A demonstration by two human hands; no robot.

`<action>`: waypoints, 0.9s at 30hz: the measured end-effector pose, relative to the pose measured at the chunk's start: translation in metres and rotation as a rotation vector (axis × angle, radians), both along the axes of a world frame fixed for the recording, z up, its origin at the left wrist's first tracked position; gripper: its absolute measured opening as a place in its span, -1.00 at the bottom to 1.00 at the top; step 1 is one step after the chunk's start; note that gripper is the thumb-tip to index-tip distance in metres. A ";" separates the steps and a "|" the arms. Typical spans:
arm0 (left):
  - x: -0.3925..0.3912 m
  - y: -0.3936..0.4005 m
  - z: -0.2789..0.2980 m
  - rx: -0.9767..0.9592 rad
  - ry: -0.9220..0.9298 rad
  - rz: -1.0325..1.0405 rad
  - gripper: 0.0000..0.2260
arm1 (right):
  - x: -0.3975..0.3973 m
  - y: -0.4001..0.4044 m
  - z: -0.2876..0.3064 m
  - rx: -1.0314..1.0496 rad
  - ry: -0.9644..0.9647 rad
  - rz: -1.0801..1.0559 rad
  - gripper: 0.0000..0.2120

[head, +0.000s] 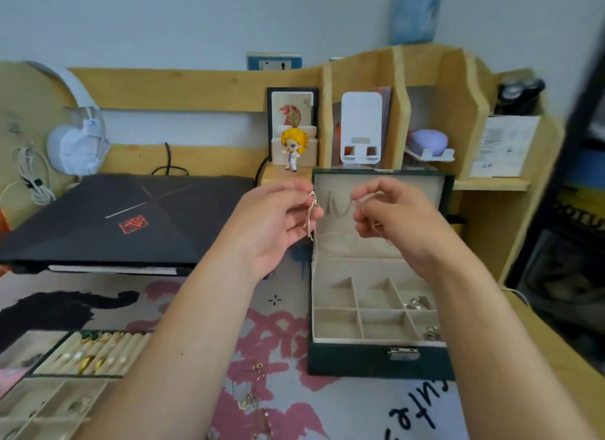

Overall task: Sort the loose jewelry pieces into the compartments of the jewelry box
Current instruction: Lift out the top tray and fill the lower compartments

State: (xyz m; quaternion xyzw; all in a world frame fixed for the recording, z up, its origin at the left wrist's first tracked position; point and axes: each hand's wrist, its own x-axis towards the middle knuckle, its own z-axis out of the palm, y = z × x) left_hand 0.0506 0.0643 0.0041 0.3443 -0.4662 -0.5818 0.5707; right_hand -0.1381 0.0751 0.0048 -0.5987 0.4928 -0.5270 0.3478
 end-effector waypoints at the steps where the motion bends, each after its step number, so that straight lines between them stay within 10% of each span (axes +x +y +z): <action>1: -0.002 0.000 -0.003 0.002 -0.026 -0.004 -0.85 | -0.002 -0.001 0.000 0.001 -0.047 0.015 -0.79; 27: 0.012 0.004 -0.014 0.064 -0.092 -0.109 -0.86 | -0.001 -0.003 -0.003 0.281 -0.276 0.281 -0.79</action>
